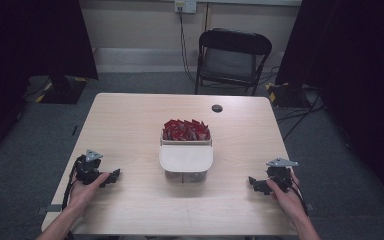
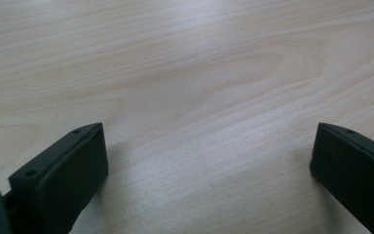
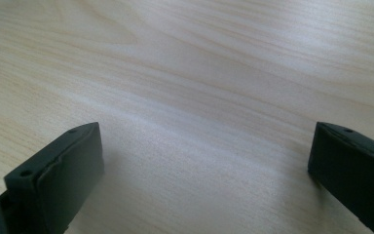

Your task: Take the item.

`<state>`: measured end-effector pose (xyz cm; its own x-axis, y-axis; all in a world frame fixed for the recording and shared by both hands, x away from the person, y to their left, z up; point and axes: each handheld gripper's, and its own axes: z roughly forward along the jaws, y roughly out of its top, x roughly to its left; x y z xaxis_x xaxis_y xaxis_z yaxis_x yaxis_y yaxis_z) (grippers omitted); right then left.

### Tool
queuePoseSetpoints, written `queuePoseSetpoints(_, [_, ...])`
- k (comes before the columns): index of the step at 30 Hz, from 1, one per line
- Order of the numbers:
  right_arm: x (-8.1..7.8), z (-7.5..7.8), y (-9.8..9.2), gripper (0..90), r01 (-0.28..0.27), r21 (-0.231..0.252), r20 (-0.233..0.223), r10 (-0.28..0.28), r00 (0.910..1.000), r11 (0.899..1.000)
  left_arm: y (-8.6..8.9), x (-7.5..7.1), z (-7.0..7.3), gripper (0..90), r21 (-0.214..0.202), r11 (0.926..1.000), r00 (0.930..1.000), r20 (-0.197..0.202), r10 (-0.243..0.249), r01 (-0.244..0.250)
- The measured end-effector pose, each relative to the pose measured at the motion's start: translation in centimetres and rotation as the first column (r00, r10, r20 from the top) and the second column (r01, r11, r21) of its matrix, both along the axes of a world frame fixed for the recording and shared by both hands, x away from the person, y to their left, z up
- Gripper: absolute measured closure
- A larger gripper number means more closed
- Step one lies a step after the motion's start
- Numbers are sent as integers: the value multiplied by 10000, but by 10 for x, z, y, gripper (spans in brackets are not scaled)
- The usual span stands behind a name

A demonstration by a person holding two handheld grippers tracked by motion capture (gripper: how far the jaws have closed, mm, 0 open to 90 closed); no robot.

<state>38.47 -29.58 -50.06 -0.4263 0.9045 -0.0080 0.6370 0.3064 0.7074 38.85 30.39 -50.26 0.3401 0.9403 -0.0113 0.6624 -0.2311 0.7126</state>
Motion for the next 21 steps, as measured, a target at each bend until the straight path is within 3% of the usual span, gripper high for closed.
queuePoseSetpoints(8, [0,0,0,0,1,0,1,-1,10000,10000,-1,1,2,9,57,9999,9999,-85,-99,99])
queuePoseSetpoints(17, [0,0,0,0,4,0,1,-4,10000,10000,-4,0,5,159,23,9991,9991,-6,-416,416])
queuePoseSetpoints(21, [0,0,0,0,3,0,1,-3,10000,10000,-5,0,6,158,192,9989,9991,-27,-433,433])
